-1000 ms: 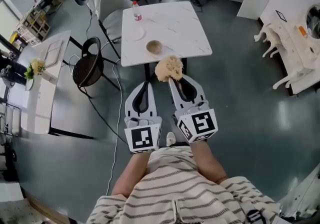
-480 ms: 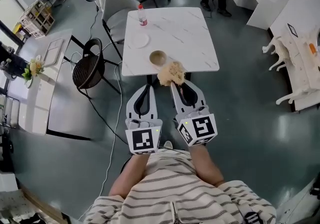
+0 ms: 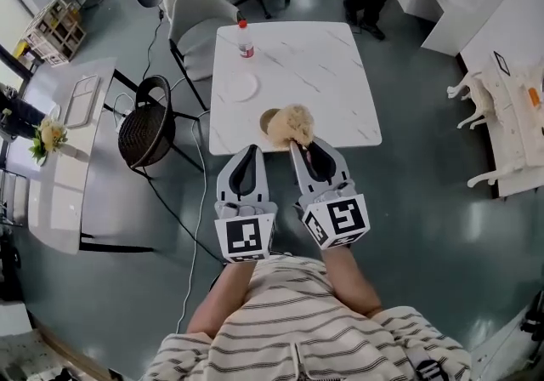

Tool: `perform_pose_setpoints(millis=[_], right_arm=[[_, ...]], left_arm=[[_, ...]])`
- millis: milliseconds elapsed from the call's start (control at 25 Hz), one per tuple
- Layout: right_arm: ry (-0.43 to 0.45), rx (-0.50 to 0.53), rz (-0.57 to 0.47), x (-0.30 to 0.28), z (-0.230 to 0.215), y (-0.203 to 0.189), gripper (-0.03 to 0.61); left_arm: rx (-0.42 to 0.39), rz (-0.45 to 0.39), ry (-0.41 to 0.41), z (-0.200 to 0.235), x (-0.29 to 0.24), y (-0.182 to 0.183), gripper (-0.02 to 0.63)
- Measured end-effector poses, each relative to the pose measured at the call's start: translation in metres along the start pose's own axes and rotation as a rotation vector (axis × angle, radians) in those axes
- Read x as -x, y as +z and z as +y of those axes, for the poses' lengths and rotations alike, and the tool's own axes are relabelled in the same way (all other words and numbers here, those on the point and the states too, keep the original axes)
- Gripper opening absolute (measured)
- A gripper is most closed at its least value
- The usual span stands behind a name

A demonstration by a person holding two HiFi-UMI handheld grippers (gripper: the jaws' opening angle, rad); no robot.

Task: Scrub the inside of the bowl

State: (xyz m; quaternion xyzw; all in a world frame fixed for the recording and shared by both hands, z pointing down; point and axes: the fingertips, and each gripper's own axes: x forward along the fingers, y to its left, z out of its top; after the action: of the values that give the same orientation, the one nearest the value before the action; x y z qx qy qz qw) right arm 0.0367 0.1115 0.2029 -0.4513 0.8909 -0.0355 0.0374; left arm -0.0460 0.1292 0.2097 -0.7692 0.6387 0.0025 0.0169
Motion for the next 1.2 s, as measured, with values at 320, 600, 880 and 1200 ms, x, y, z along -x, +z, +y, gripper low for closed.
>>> perform_pose_setpoints(millis=[320, 600, 880, 1200], right_arm=[[-0.052, 0.010, 0.038, -0.066, -0.019, -0.012, 0.067], [-0.089, 0.030, 0.082, -0.118, -0.025, -0.027, 0.067], [-0.120, 0.050, 0.119, -0.150, -0.032, -0.041, 0.067], [-0.117, 0.041, 0.178, -0.169, -0.062, -0.063, 0.067]], left_arm=[[0.026, 0.023, -0.041, 0.044, -0.061, -0.008, 0.006], [0.060, 0.035, -0.070, 0.083, -0.106, -0.024, 0.006], [0.085, 0.060, -0.105, 0.105, -0.139, -0.041, 0.006], [0.082, 0.125, -0.119, 0.097, -0.175, -0.068, 0.006]])
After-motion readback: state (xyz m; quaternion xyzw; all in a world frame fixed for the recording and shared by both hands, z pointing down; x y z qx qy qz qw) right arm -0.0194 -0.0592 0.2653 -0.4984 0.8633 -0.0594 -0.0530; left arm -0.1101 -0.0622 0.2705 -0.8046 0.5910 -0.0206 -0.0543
